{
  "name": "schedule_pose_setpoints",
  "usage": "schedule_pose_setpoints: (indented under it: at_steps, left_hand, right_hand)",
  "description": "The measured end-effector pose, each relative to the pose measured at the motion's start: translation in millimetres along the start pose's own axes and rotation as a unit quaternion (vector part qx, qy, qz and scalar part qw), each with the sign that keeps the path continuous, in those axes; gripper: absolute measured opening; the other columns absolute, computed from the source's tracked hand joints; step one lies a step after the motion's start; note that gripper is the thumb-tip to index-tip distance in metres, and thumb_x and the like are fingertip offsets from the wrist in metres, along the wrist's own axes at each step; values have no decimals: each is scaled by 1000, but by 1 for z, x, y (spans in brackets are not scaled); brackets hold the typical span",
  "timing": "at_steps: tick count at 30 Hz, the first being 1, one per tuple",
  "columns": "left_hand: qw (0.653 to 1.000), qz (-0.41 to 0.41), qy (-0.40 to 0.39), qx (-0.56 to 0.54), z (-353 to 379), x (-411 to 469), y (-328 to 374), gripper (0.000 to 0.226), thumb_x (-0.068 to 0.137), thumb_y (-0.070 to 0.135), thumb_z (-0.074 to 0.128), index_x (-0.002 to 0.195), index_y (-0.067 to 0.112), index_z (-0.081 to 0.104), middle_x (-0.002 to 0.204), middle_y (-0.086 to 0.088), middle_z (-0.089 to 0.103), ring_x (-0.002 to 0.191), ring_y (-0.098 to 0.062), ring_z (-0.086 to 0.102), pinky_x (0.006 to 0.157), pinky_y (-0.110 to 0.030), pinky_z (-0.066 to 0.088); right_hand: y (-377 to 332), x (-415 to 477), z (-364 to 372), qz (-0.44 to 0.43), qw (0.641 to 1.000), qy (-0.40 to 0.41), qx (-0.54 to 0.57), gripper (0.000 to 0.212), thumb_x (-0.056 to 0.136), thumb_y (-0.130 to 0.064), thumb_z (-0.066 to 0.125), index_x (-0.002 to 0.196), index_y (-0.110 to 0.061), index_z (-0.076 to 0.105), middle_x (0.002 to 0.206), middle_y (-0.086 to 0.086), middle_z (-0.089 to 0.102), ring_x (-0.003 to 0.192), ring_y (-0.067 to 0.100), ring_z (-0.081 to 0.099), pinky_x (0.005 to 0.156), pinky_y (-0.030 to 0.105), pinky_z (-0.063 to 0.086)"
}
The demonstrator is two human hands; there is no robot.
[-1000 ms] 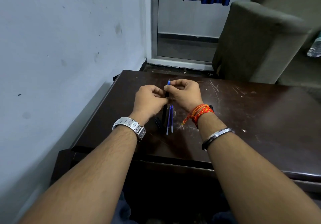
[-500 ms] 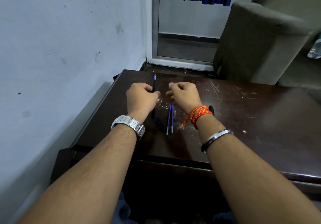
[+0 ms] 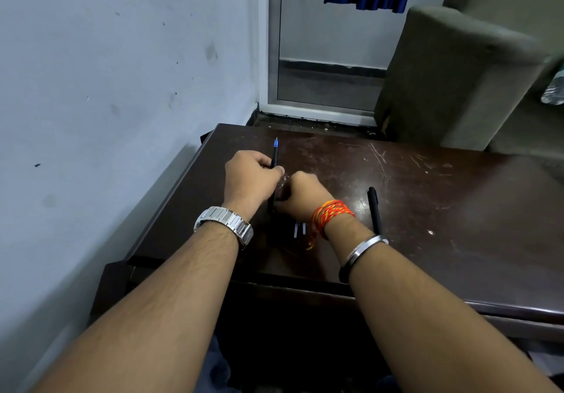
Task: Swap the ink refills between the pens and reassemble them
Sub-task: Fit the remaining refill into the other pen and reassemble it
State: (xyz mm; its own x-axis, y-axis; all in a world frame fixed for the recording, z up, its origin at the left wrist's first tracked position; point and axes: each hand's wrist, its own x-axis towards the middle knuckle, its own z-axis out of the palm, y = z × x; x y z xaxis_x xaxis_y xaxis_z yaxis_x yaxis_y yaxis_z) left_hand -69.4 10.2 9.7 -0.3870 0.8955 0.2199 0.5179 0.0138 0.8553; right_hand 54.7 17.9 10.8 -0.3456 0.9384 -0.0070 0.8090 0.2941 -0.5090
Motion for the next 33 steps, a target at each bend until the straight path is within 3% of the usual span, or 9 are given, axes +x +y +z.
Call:
schedule_pose_setpoints:
  at_steps: [2, 4, 6, 8, 12, 24, 29, 33]
  left_hand:
    - [1000, 4, -7, -2, 0, 0, 0, 32, 74, 26, 86, 55, 33, 61, 58, 18, 63, 50, 16, 57, 45, 1, 37]
    - [1000, 10, -27, -7, 1, 0, 0, 26, 75, 26, 86, 58, 32, 67, 59, 17, 66, 54, 13, 61, 48, 0, 40]
    - [997, 8, -71, -17, 4, 0, 1, 11, 77, 26, 85, 71, 27, 77, 66, 11, 73, 66, 3, 70, 62, -13, 56]
    - [993, 1, -115, -28, 5, 0, 2, 5, 79, 24, 84, 83, 24, 81, 75, 7, 77, 77, -10, 75, 77, -35, 64]
    - [987, 13, -158, -28, 8, -3, 4, 2, 80, 25, 83, 81, 26, 82, 73, 9, 78, 79, -12, 75, 81, -43, 63]
    - [983, 15, -179, -30, 8, -4, 7, 7, 81, 25, 83, 88, 22, 83, 78, 6, 79, 79, -12, 75, 81, -42, 63]
    - [987, 18, -159, -31, 7, -4, 6, 4, 82, 25, 81, 83, 22, 83, 73, 6, 78, 76, -12, 74, 76, -40, 64]
    - [990, 28, -131, -40, 8, -5, 5, 5, 84, 26, 80, 82, 23, 82, 70, 5, 77, 72, -11, 73, 66, -33, 59]
  right_hand:
    - [5, 6, -6, 28, 992, 104, 69, 17, 82, -23, 70, 80, -6, 73, 73, 8, 71, 79, 22, 69, 68, 26, 49]
    - [10, 12, -15, 65, 960, 210, 173, 20, 82, -23, 69, 95, -9, 76, 87, 9, 76, 80, 15, 68, 78, 24, 52]
    - [14, 18, -23, 93, 921, 255, 281, 23, 83, -22, 67, 103, -12, 73, 92, 6, 75, 84, 16, 70, 84, 33, 57]
    - [16, 21, -27, 93, 883, 283, 363, 21, 85, -19, 67, 105, -14, 70, 93, 8, 75, 81, 19, 72, 79, 42, 61]
    - [21, 24, -33, 65, 836, 323, 438, 24, 88, -15, 70, 111, -10, 66, 86, 7, 74, 65, 9, 71, 65, 30, 61]
    - [22, 24, -35, 43, 835, 321, 445, 21, 90, -15, 68, 110, -11, 65, 88, 8, 75, 71, 13, 73, 66, 27, 61]
    - [21, 22, -31, 40, 872, 263, 412, 20, 86, -16, 69, 106, -14, 68, 93, 9, 74, 85, 23, 74, 70, 36, 63]
    - [18, 19, -26, 15, 905, 209, 369, 35, 85, -19, 67, 120, -27, 65, 85, 4, 74, 68, 13, 70, 64, 30, 60]
